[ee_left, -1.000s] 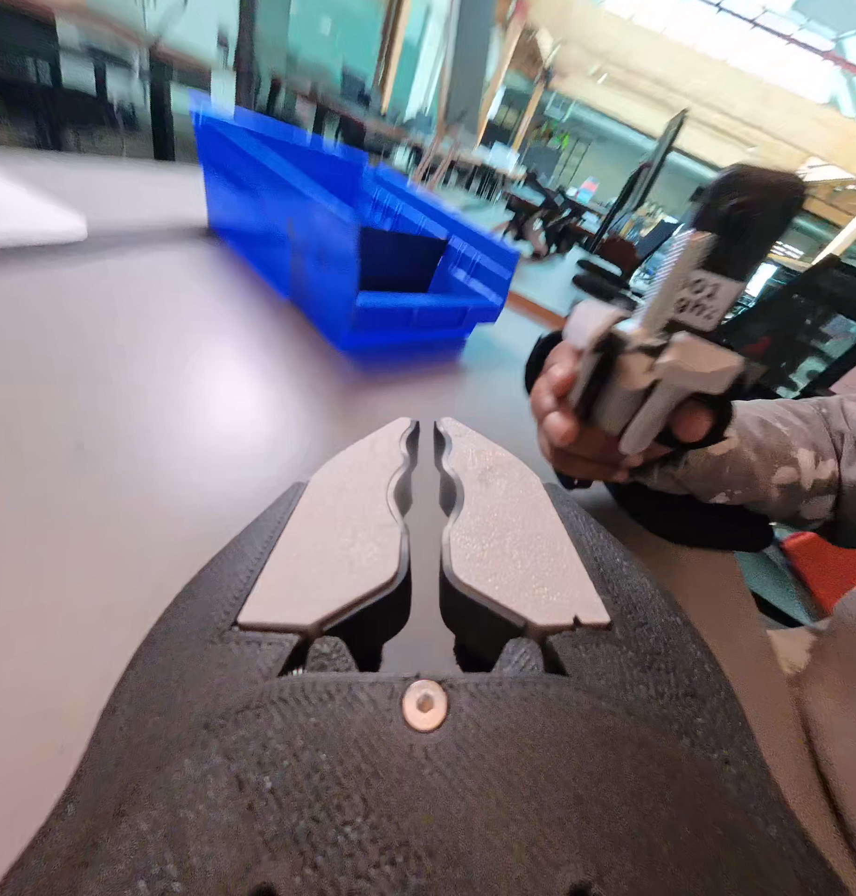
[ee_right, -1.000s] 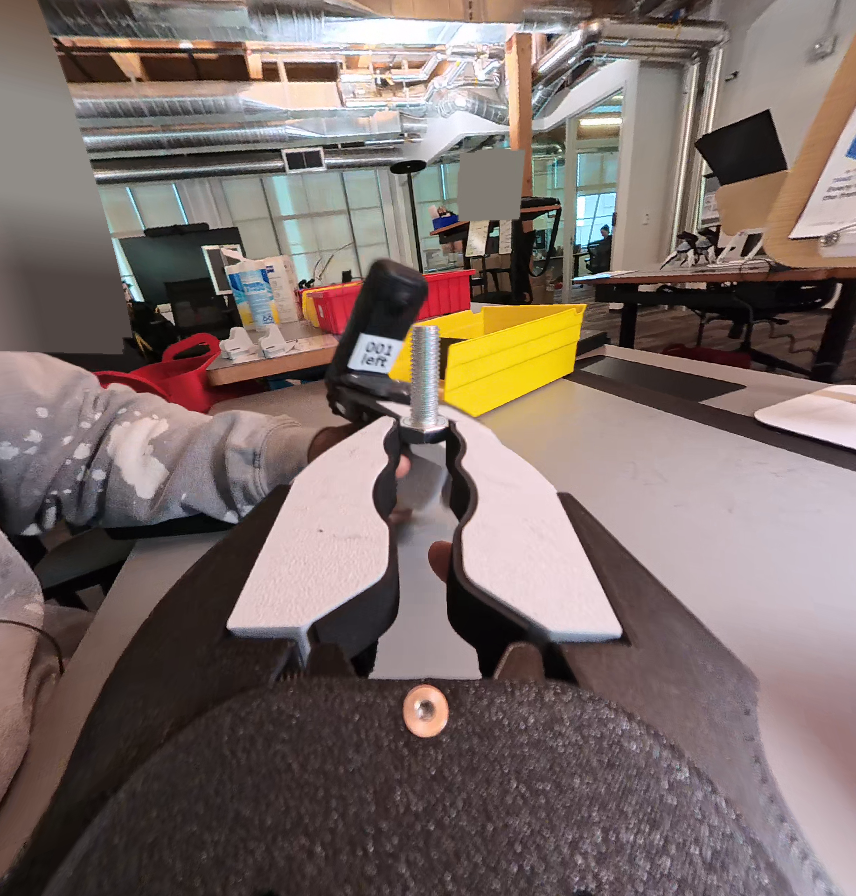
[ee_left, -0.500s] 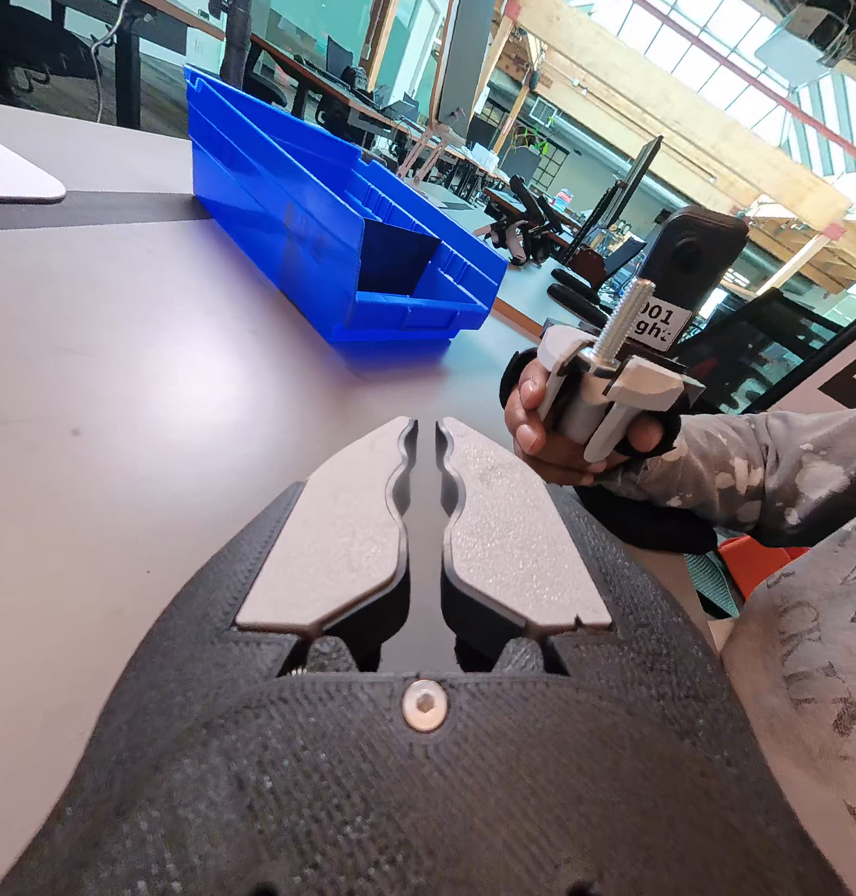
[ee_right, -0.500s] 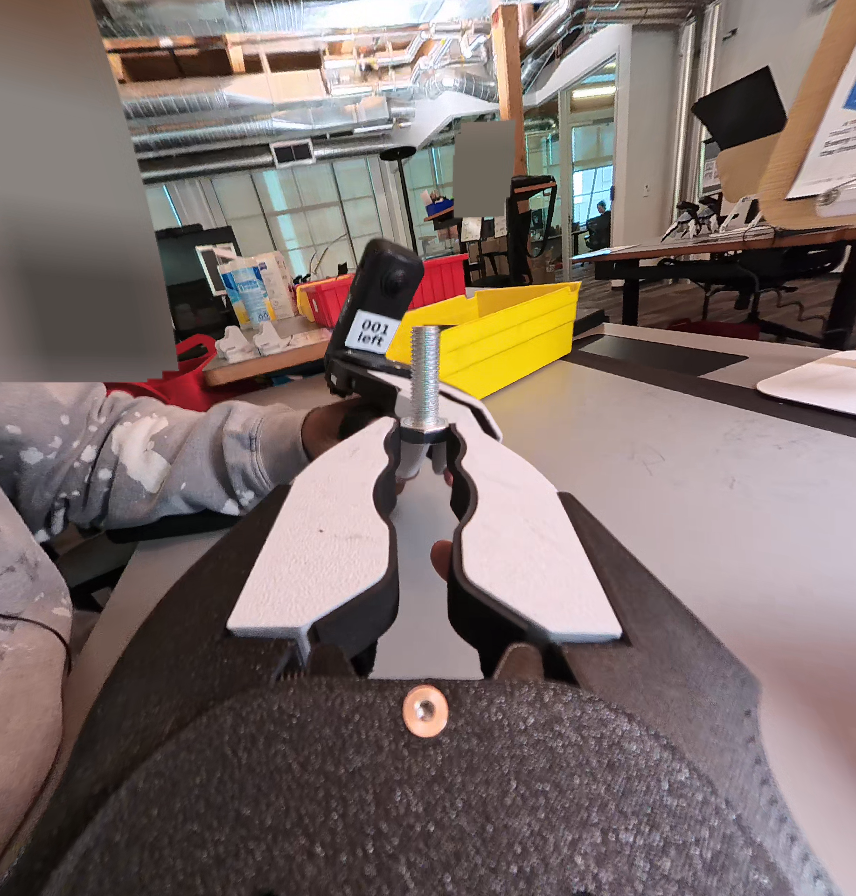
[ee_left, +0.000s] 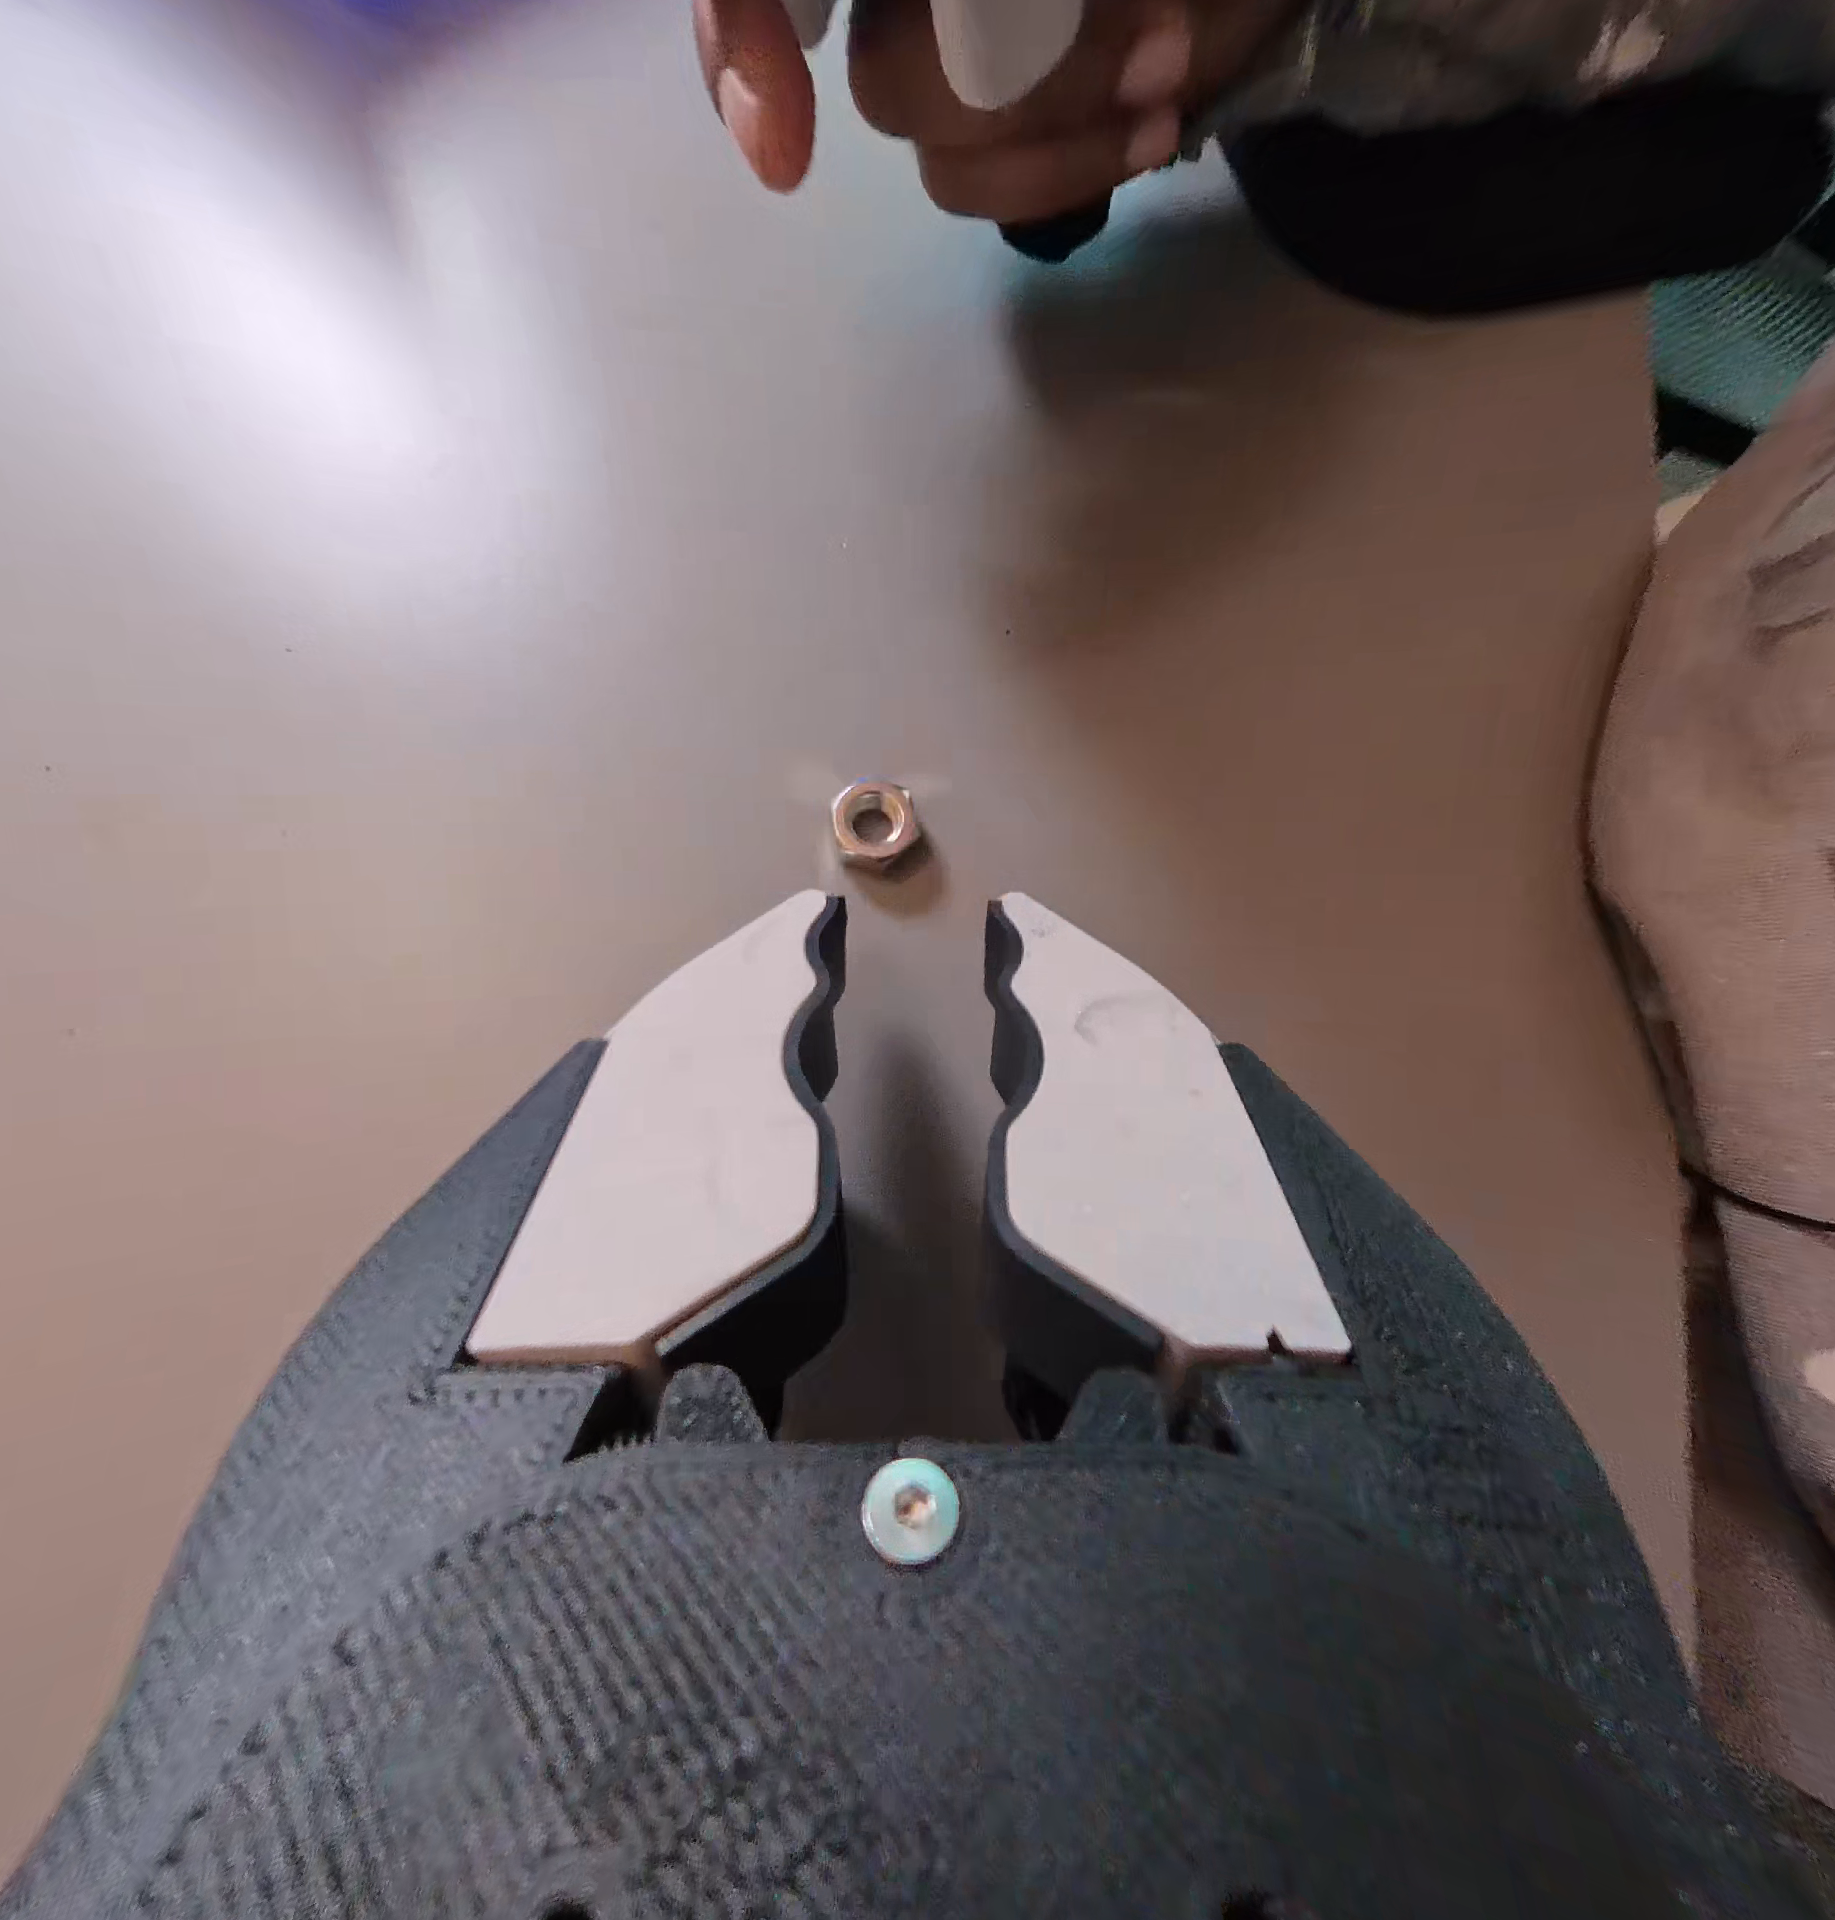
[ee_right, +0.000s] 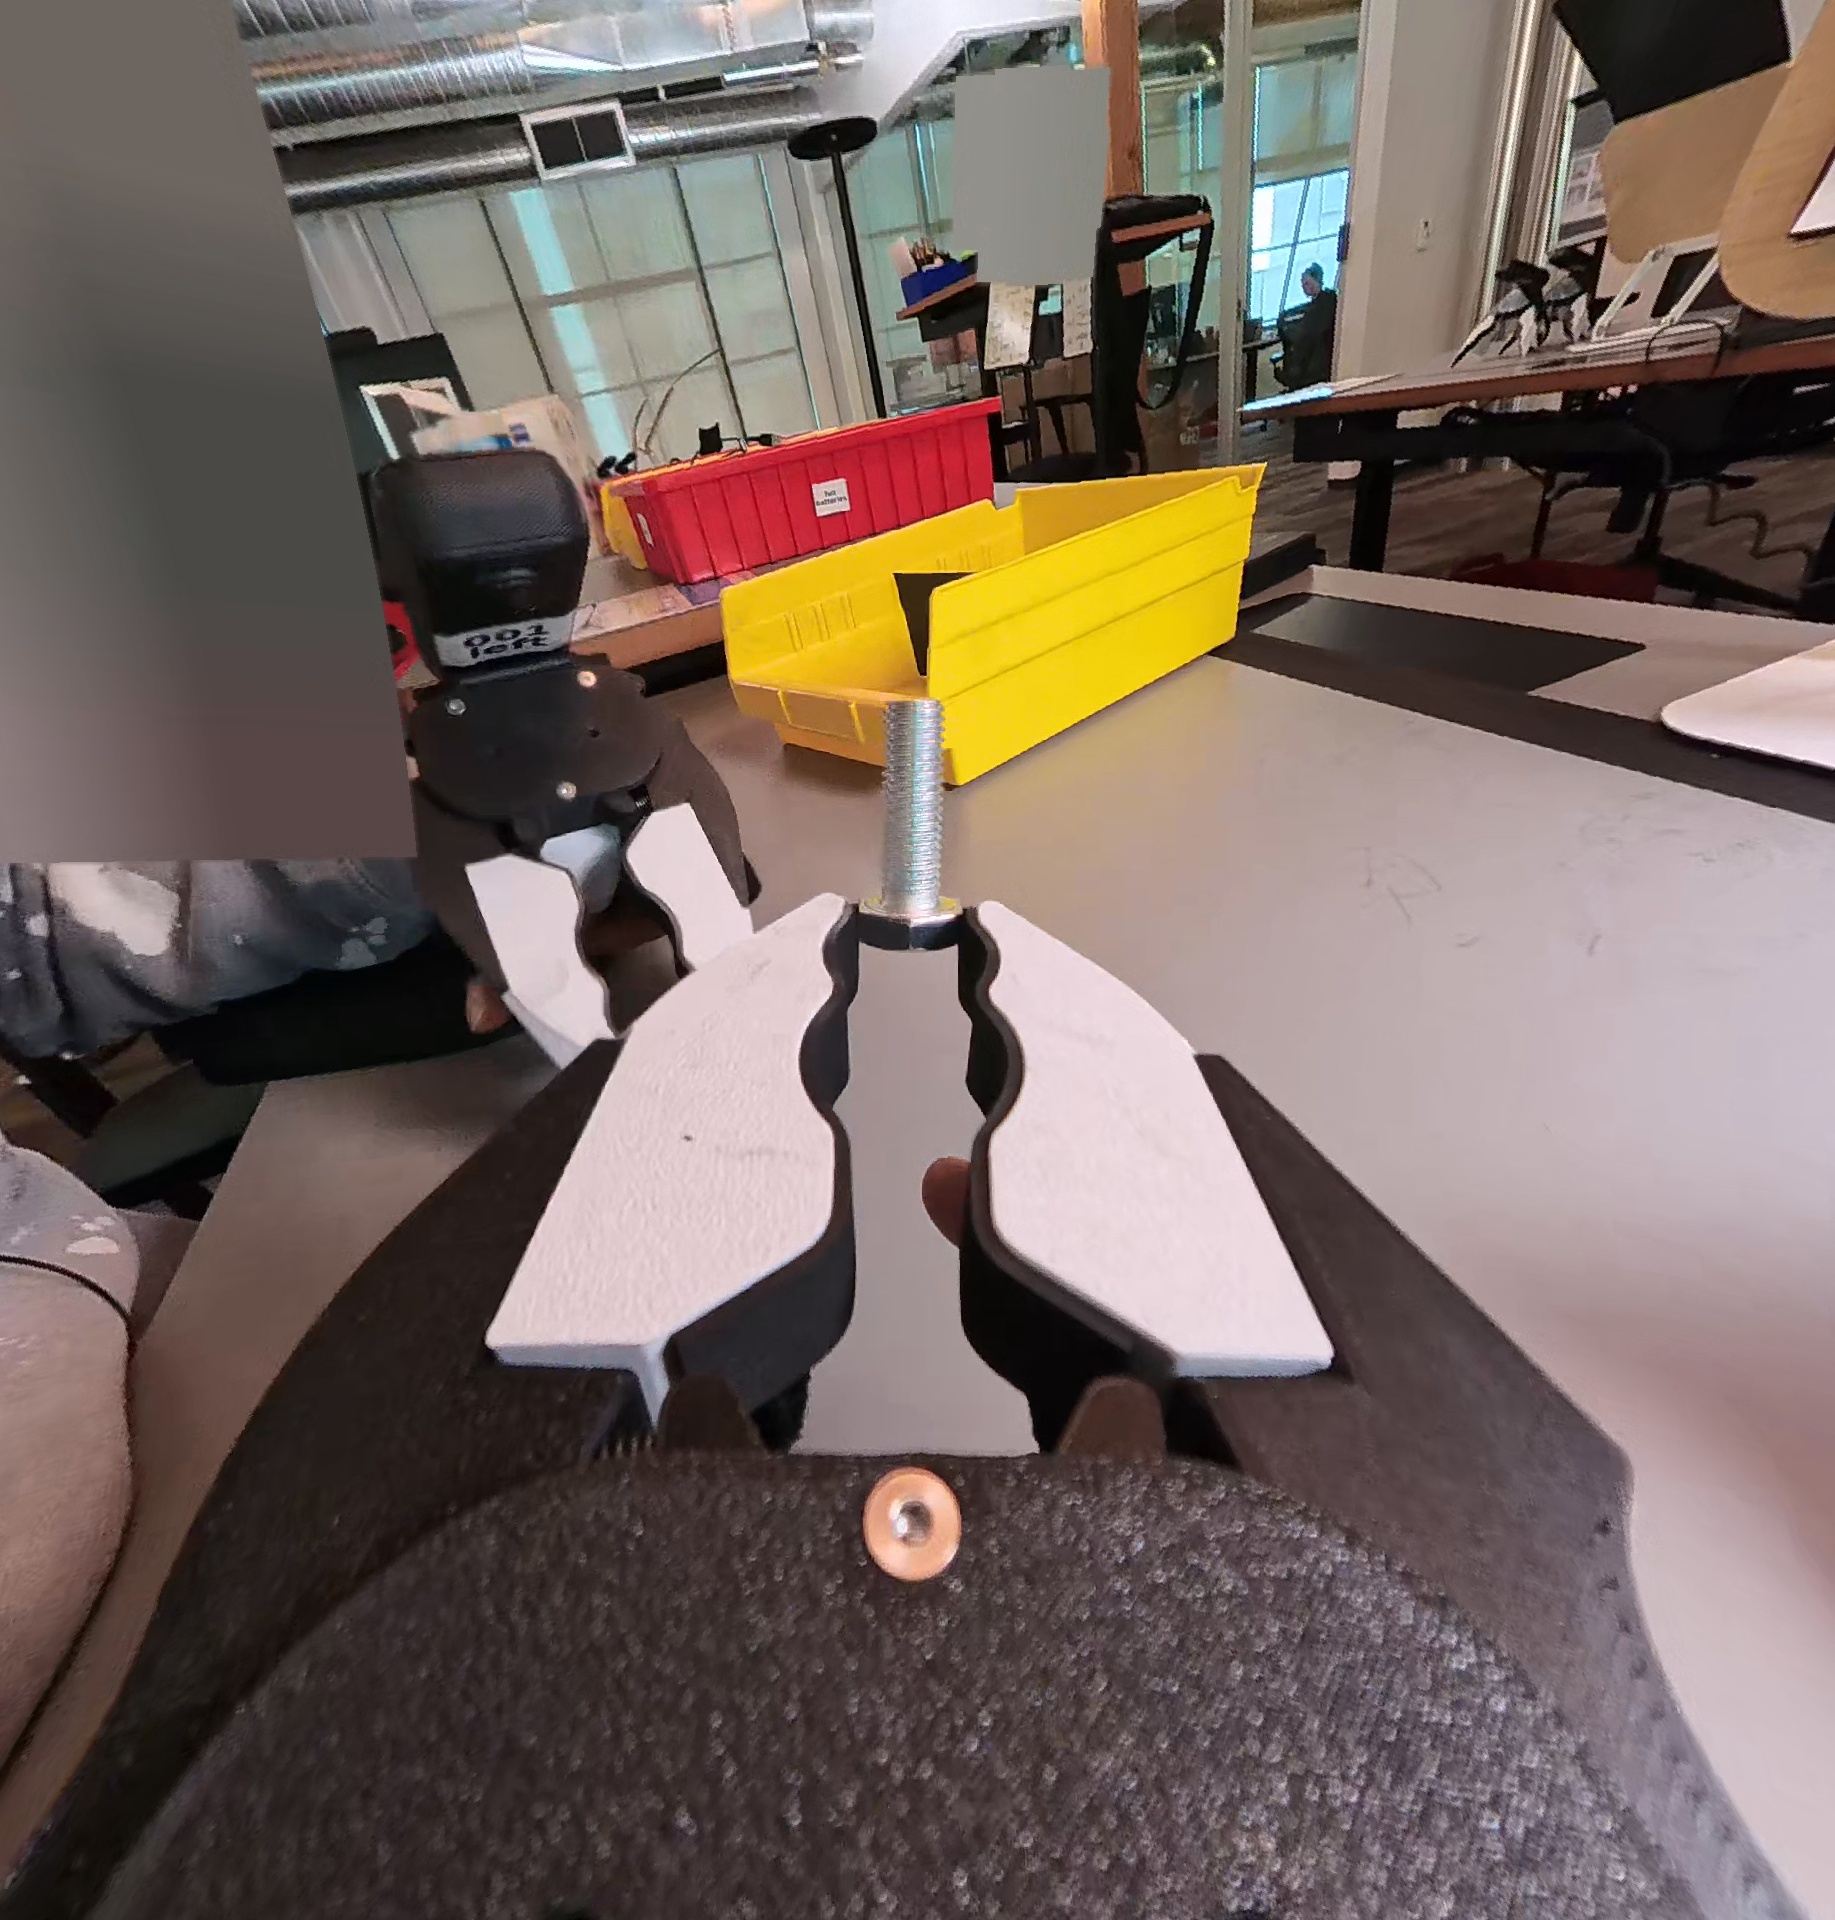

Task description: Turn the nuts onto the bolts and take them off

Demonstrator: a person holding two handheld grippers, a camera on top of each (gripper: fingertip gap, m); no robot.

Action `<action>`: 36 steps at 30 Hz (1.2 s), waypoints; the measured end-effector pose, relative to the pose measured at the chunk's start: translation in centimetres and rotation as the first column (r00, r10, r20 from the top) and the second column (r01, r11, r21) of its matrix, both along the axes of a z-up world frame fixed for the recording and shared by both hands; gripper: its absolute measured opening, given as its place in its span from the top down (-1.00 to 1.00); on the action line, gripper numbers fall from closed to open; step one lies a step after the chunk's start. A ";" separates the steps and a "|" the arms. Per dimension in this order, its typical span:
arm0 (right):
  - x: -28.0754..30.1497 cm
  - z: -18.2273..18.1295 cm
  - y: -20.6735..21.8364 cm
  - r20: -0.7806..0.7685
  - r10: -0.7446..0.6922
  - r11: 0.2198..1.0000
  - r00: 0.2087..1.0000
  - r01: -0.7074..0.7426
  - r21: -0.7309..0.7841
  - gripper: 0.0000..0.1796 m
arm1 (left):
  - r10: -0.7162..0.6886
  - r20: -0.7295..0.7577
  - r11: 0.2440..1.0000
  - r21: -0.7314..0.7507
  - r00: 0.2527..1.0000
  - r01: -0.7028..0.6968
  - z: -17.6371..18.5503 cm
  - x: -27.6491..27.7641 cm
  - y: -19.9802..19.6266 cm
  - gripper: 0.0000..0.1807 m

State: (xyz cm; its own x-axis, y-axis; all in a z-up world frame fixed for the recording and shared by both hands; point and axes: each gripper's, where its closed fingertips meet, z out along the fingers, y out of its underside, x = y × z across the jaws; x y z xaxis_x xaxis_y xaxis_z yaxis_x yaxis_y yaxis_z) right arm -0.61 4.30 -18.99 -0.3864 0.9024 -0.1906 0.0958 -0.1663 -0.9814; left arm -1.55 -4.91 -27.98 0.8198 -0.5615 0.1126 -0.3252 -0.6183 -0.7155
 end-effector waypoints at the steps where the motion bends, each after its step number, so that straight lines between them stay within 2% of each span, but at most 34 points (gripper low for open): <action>1: 0.0 -0.1 0.1 0.003 -0.004 1.000 1.000 0.004 0.006 0.80 | -0.003 -0.028 1.000 0.000 1.000 0.003 -0.4 0.0 0.4 0.71; 7: -0.2 -0.6 0.8 0.029 -0.036 0.999 0.999 0.036 0.019 0.80 | -0.044 -0.101 0.999 -0.027 0.994 0.041 -1.0 0.4 2.4 0.71; 17: -0.1 -0.8 0.1 0.041 -0.009 0.999 0.999 0.008 0.040 0.80 | -0.027 -0.188 0.999 -0.040 0.982 0.020 -1.5 0.2 4.5 0.75; 22: 0.1 -0.5 -0.3 0.018 0.011 0.999 1.000 -0.012 0.052 0.80 | -0.011 -0.168 0.999 -0.033 0.986 0.005 -1.1 0.0 5.0 0.77; 25: 0.2 0.0 -0.6 -0.021 0.023 0.998 1.000 -0.022 0.058 0.80 | 0.028 -0.079 0.999 0.022 0.996 -0.026 1.8 -0.8 5.7 0.77; 29: 0.7 1.1 -1.2 -0.101 0.049 0.997 0.994 -0.042 0.069 0.80 | -0.019 0.050 0.988 0.153 0.999 0.011 9.1 -0.5 6.9 0.77; 33: 1.0 1.7 -1.4 -0.140 0.053 0.995 0.989 -0.041 0.090 0.80 | -0.120 0.051 0.972 0.210 0.992 0.107 14.4 1.0 7.6 0.77; 36: 1.1 1.8 -1.5 -0.150 0.049 0.994 0.987 -0.033 0.107 0.80 | -0.183 0.010 0.965 0.192 0.983 0.177 16.0 2.4 8.0 0.78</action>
State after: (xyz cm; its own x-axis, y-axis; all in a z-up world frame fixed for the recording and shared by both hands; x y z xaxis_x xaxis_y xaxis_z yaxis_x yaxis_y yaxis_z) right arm 0.51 2.77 -17.17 -0.4410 0.8969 -0.0326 -0.0513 -0.0614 -0.9968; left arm 0.87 3.09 -11.94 0.7014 -0.7127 0.0107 -0.3973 -0.4034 -0.8243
